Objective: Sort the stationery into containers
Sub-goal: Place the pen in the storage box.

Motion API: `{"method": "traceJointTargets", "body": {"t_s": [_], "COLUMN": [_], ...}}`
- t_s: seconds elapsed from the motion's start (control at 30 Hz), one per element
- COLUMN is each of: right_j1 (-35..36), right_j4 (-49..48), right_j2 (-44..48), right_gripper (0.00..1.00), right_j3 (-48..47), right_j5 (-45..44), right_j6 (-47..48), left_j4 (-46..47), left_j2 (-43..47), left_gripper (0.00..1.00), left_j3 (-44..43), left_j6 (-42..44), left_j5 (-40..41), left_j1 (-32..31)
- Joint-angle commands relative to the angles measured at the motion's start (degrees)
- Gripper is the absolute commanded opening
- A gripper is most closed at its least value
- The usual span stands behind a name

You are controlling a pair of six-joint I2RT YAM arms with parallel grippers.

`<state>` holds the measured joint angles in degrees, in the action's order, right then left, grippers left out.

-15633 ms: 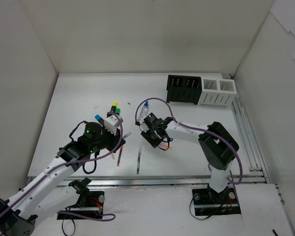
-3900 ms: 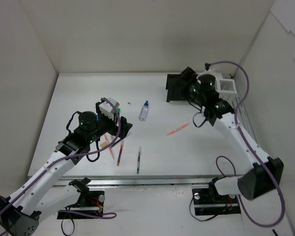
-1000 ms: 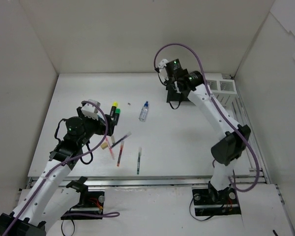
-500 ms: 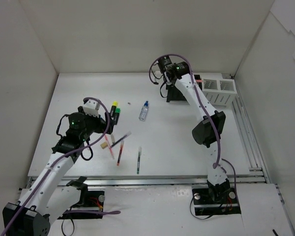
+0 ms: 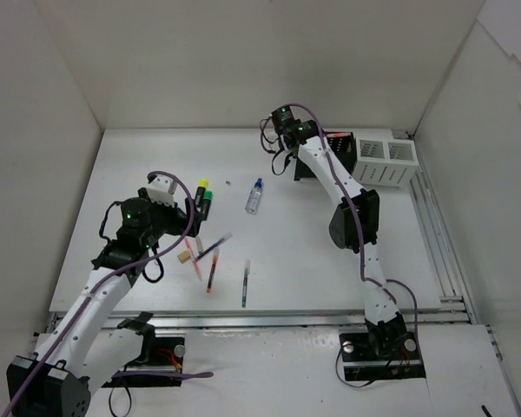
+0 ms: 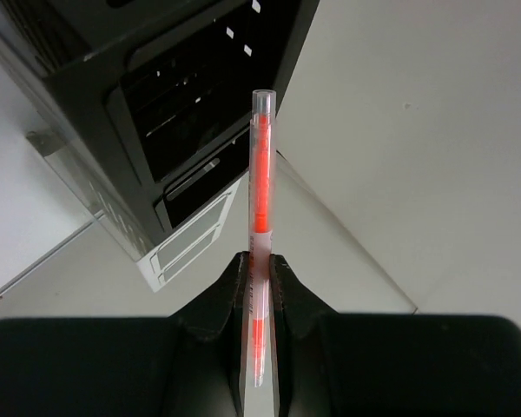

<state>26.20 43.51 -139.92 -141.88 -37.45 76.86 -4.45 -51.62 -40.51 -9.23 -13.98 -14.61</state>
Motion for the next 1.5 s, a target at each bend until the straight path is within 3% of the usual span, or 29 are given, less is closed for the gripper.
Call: {"method": "traceJointTargets", "body": {"t_s": [0.0,0.53,0.83,1.17,1.47], "right_j1": [-0.4,0.3,0.4,1.0,1.5], "right_j4": [-5.5,-8.4,-10.7,-11.3,-12.6], "right_j2": [0.8,-2.1,-2.7,0.1,2.9], "right_gripper": [0.00,0.00,0.09,0.28,0.32], "right_j3": [0.8,6.4,6.6,5.9,3.4], "right_j5": [-4.1,-1.9,-0.7,1.0,3.6], "right_j6": [6.5,8.5,7.8,6.7,2.5], "left_j4": [3.3,4.0,4.0,4.0,2.7], "left_j2": [-0.3,-1.0,-1.7,-0.9,0.5], "left_gripper": [1.00,0.99,0.99,0.99,0.99], "left_j3": [-3.0,-2.5,-2.6,-2.6,-3.7], "left_j6": [-0.9,-1.3,-1.4,-1.4,-1.3], "left_j5": [-1.2,-2.3,-2.8,-3.2,-3.7], "left_j1": [0.6,1.2,1.2,1.7,1.7]}}
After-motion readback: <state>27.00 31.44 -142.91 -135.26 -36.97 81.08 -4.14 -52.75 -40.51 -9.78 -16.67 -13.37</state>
